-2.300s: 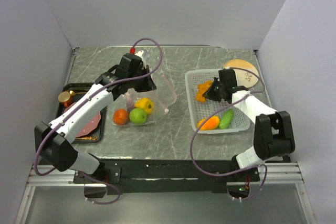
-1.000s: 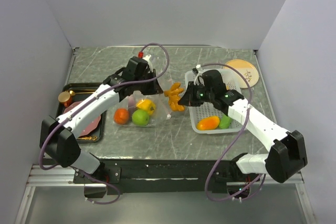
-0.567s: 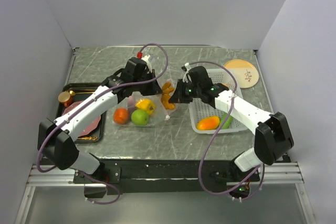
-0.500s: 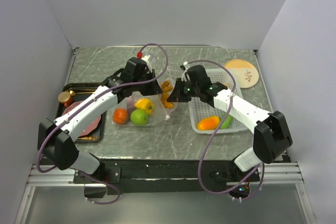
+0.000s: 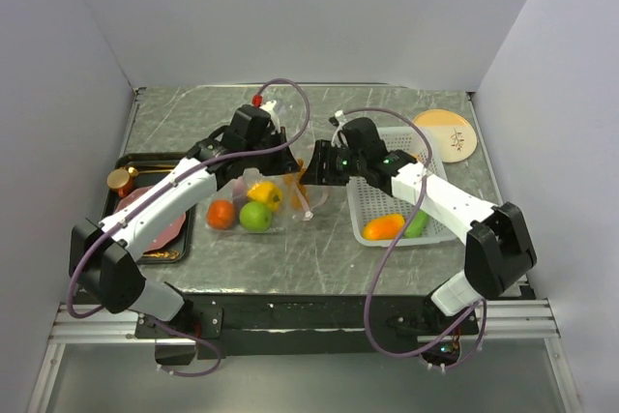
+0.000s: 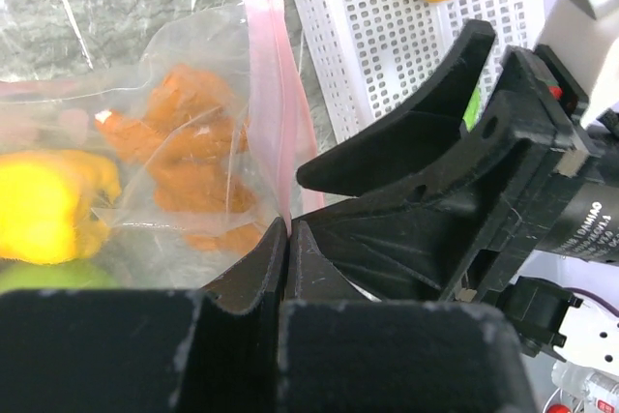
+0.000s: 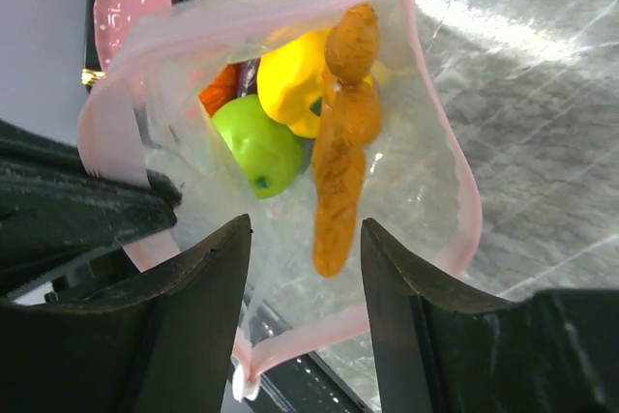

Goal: Place the food in the zip-top bag and seal the zipper
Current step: Place the fake vegetable in the zipper food storage bag.

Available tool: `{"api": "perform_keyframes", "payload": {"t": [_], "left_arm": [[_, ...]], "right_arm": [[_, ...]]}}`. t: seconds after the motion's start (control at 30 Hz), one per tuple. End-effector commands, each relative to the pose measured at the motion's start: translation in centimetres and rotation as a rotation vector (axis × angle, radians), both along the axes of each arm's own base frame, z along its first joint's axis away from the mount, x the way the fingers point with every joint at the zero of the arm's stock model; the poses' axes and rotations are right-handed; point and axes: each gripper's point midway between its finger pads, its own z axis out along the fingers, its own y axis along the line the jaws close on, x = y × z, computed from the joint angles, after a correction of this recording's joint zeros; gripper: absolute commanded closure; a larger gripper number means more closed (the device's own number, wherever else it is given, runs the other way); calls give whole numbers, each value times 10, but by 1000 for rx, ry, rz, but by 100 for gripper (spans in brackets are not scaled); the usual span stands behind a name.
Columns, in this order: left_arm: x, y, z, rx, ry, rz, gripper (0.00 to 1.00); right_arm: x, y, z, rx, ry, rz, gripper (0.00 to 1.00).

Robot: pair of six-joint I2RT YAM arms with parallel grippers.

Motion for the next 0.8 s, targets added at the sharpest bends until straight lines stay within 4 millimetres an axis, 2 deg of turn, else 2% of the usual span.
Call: {"api": "perform_keyframes", "payload": {"t": [0.0, 0.07, 0.1, 0.13, 0.17, 0.23, 0.27, 0.3, 0.33, 0.37, 0.4, 0.47, 0.5, 0.6, 0.77], "left_arm": [[7, -1, 51, -69, -114, 29, 99], [10, 9, 69, -80, -169, 81, 99], [10, 14, 75, -89, -193, 106, 99], [11, 19, 75, -85, -207, 128, 99], [9, 23, 83, -95, -234, 141, 97], [10, 28, 77, -69, -234, 146, 95], [15, 31, 67, -31, -212, 169, 99], [13, 33, 61, -5, -182, 165, 99], [12, 30, 54, 7, -161, 146, 99], [13, 26, 46, 19, -142, 130, 99], [11, 22, 41, 16, -125, 107, 99], [7, 15, 35, -4, -95, 70, 99], [6, 10, 33, -26, -94, 55, 99], [2, 5, 31, -51, -81, 33, 99], [4, 8, 27, -13, -80, 29, 99]], "right_arm": [[4, -11, 32, -3, -121, -44, 43], [4, -25, 35, -44, -141, -95, 43], [12, -36, 37, -76, -168, -157, 43], [11, -46, 46, -82, -198, -194, 43], [14, -57, 45, -101, -211, -245, 43], [22, -81, 56, -120, -271, -357, 48], [23, -92, 47, -147, -263, -399, 48], [29, -107, 44, -166, -251, -457, 46], [30, -120, 31, -206, -203, -501, 36], [34, -131, 25, -230, -177, -538, 31], [42, -151, 10, -278, -131, -600, 28], [44, -180, -9, -374, -81, -691, 26], [48, -194, -23, -424, -50, -719, 18], [52, -218, -43, -520, 1, -755, 16], [70, -253, -50, -657, -41, -887, 16]]}}
